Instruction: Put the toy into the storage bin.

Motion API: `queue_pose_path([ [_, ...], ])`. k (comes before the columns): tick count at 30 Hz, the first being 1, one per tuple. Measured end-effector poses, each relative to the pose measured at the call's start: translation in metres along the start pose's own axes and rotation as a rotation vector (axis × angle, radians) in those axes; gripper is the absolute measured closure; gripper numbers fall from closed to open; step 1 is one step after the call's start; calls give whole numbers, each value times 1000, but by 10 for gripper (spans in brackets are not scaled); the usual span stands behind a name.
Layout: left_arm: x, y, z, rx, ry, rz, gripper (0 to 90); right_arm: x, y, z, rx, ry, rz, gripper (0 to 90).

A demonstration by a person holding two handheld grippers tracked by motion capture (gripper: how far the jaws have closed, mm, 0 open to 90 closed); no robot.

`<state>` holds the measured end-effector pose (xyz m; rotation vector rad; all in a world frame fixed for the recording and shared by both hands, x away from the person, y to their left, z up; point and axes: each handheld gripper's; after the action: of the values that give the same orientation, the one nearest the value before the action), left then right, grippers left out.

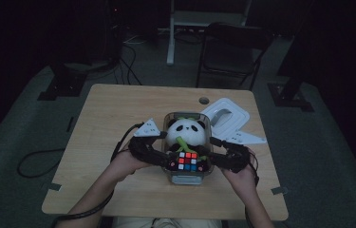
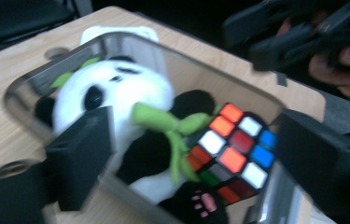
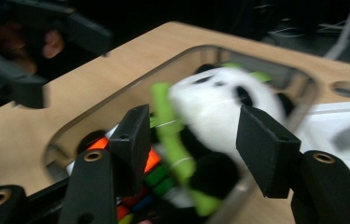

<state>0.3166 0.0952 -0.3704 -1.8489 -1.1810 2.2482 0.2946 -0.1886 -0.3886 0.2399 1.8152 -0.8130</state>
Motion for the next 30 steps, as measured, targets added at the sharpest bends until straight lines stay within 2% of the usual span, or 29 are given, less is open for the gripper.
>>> queue_pose_path([
  [1, 0, 2, 4, 8, 28, -3, 183, 2, 3, -2, -29, -4, -16, 506],
  [2, 1, 3, 8, 7, 41, -4, 249, 3, 6, -4, -37, -5, -24, 521],
  [4, 1, 6, 12, 41, 67, -5, 323, 6, 12, -7, -68, -14, -64, 624],
  [6, 2, 8, 16, 49, 87, -15, 437, 9, 17, -9, -83, -18, -80, 734],
  [8, 2, 11, 18, 73, 103, -26, 524, 10, 20, -10, -117, -21, -97, 792],
  [9, 2, 11, 18, 73, 103, -26, 563, 10, 20, -10, -117, -21, -97, 792],
  [10, 4, 17, 21, 83, 122, -58, 563, 10, 21, -10, -117, -26, -102, 820],
  [11, 4, 20, 22, 86, 126, -73, 620, 9, 22, -9, -113, -35, -108, 844],
  [12, 5, 23, 22, 86, 135, -85, 625, 8, 22, -10, -105, -45, -115, 864],
  [13, 6, 25, 22, 91, 137, -102, 626, 7, 23, -10, -101, -51, -120, 863],
  [17, 7, 29, 21, 91, 131, -102, 654, 7, 23, -11, -108, -55, -134, 891],
  [21, 7, 35, 17, 87, 128, -112, 775, 8, 28, -10, -124, -59, -151, 900],
  [24, 6, 39, 16, 74, 153, -135, 900, 7, 33, -11, -131, -77, -168, 900],
  [26, 6, 42, 14, 95, 143, -142, 900, 7, 36, -12, -117, -82, -174, 900],
  [28, 6, 45, 16, 87, 173, -164, 900, 8, 39, -12, -105, -87, -172, 900],
  [30, 6, 48, 12, 119, 146, -167, 900, 10, 40, -11, -102, -99, -184, 900],
])
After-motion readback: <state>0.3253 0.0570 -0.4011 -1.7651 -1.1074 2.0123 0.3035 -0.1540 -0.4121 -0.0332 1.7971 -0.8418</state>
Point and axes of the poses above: each handheld gripper's, and its own axes: y roughly forward along the jaws, x roughly out of its underside, z roughly to its right, and after that the axes turned 6 degrees about -x, right-handed
